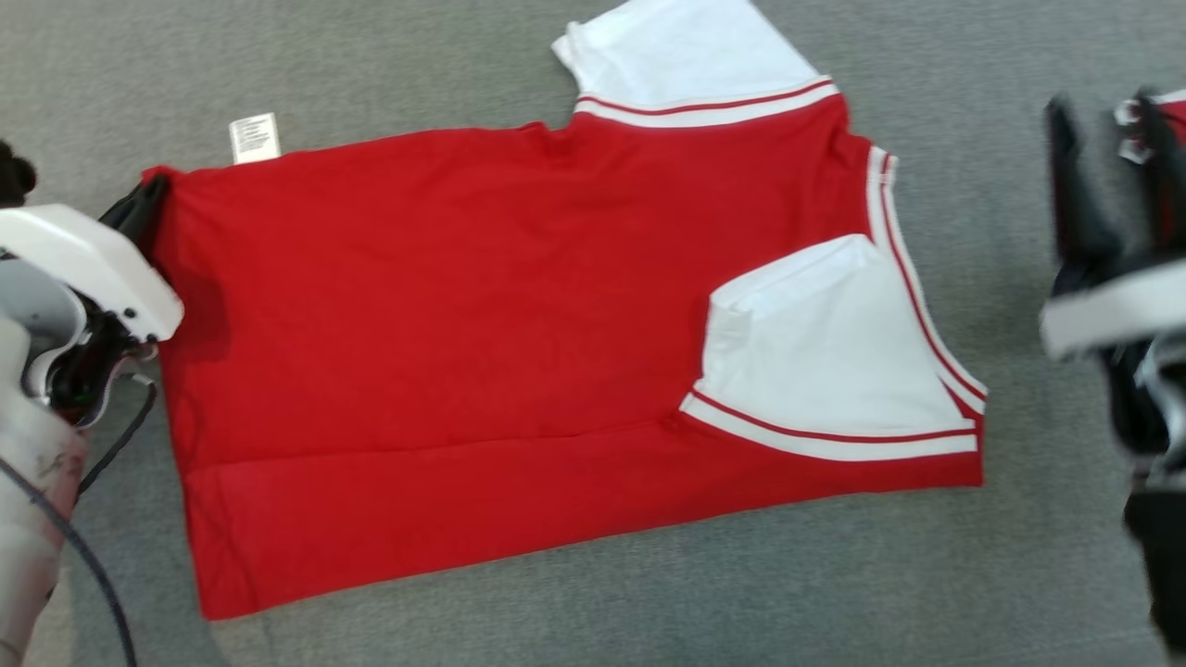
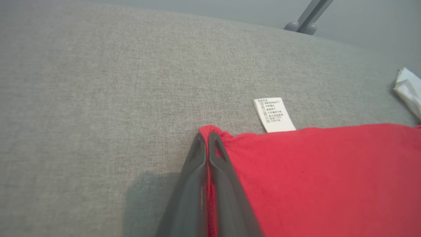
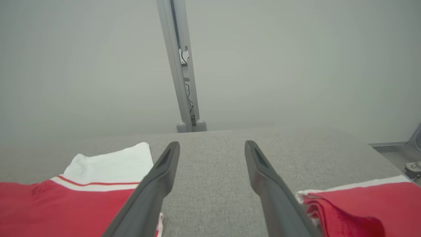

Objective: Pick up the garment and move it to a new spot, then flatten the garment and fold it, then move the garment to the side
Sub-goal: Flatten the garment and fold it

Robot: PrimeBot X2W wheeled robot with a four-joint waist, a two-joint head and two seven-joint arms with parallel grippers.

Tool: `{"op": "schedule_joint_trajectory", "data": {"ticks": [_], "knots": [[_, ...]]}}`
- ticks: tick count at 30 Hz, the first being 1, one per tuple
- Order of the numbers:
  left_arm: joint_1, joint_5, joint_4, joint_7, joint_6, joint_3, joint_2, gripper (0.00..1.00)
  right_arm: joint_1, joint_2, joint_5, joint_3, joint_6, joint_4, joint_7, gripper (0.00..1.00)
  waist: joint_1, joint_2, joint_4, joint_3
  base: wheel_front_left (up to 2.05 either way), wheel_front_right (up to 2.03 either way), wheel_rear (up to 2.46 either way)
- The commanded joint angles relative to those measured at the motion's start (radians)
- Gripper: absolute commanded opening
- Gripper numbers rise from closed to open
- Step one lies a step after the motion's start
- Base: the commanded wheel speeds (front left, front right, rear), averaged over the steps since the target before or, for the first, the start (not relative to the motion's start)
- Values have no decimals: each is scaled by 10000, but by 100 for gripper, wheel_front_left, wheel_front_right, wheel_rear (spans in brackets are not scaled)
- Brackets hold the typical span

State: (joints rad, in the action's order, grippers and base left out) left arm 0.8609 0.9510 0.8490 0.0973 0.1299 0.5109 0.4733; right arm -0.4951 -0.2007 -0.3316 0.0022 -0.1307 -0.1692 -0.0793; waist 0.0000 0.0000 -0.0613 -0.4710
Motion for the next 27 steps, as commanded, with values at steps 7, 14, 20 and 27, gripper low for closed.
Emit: {"op": "schedule_joint_trajectory", "data": {"ticks": [7, 14, 20, 27], "knots": [[1051, 195, -142, -288, -2, 1066, -757, 0, -3414, -857, -447, 416, 0, -2638, 848, 100, 0, 0, 1467, -571, 0, 0, 0], [1953, 393, -219, -645, -1, 2234, -1602, 0, -5790, -1290, -719, 2098, 0, -5393, 1997, 100, 0, 0, 2744, -1019, 0, 0, 0], [2485, 800, -242, -1019, -1, 3119, -2003, 0, -6938, -1632, -1199, 3555, 4, -6843, 2811, 100, 0, 0, 3405, -1280, 0, 0, 0], [2834, 1351, -202, -1359, -1, 3975, -2107, 0, -7610, -1668, -1745, 4377, 2, -8125, 3466, 80, 0, 0, 3630, -1388, 0, 0, 0]]}}
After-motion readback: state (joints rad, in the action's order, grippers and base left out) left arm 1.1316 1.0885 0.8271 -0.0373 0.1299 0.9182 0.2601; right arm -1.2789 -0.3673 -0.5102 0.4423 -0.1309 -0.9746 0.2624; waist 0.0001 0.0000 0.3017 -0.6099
